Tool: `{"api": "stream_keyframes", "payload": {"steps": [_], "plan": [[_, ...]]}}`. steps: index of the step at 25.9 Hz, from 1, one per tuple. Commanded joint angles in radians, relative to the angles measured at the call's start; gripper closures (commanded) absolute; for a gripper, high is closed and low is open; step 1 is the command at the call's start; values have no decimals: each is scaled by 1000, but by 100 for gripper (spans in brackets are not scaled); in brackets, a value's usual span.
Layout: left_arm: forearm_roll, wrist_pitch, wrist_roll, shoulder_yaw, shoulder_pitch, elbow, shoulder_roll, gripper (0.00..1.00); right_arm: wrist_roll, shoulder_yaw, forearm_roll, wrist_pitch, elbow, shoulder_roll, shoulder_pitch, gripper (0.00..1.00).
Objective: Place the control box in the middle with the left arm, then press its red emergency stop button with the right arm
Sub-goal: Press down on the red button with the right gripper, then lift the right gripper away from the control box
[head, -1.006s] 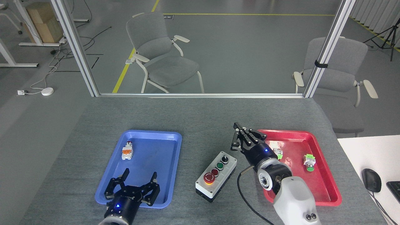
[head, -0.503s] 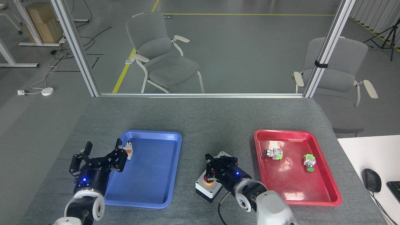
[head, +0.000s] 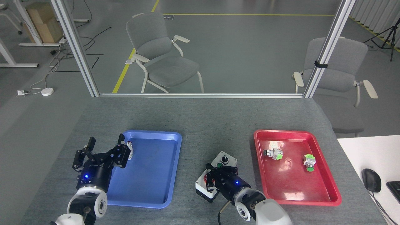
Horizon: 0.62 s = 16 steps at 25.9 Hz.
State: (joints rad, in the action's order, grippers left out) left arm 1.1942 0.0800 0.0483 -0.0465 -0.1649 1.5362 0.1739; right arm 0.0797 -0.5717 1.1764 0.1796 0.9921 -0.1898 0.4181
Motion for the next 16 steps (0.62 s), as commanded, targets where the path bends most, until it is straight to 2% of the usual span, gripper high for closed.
{"api": "stream_keyframes", "payload": {"steps": [1, 6, 7, 8, 9, 12, 14, 16], "plan": [[-1, -54, -8, 0, -5, -4, -1, 1, 18, 6, -1, -2, -3, 6, -1, 100], [2, -56, -7, 0, -2, -8, -1, 1, 6, 38, -17, -15, 11, 15, 8, 100], [2, -57, -7, 2, -2, -8, -1, 1, 6, 79, -18, -15, 16, 23, 18, 80], [2, -57, -4, 2, -1, -8, 1, 1, 6, 138, -26, -15, 16, 23, 25, 37], [2, -57, -4, 2, -1, -8, 1, 1, 5, 213, -41, -12, 17, 26, 39, 0], [2, -57, -4, 2, 5, -8, 1, 1, -5, 386, -147, 11, 36, 26, 48, 0], [1, -59, -1, 2, 18, -8, 1, 1, -6, 444, -218, 47, 37, 12, 50, 0], [1, -60, 1, 0, 41, -8, -1, 1, -11, 481, -262, 83, 36, 0, 47, 0]]}}
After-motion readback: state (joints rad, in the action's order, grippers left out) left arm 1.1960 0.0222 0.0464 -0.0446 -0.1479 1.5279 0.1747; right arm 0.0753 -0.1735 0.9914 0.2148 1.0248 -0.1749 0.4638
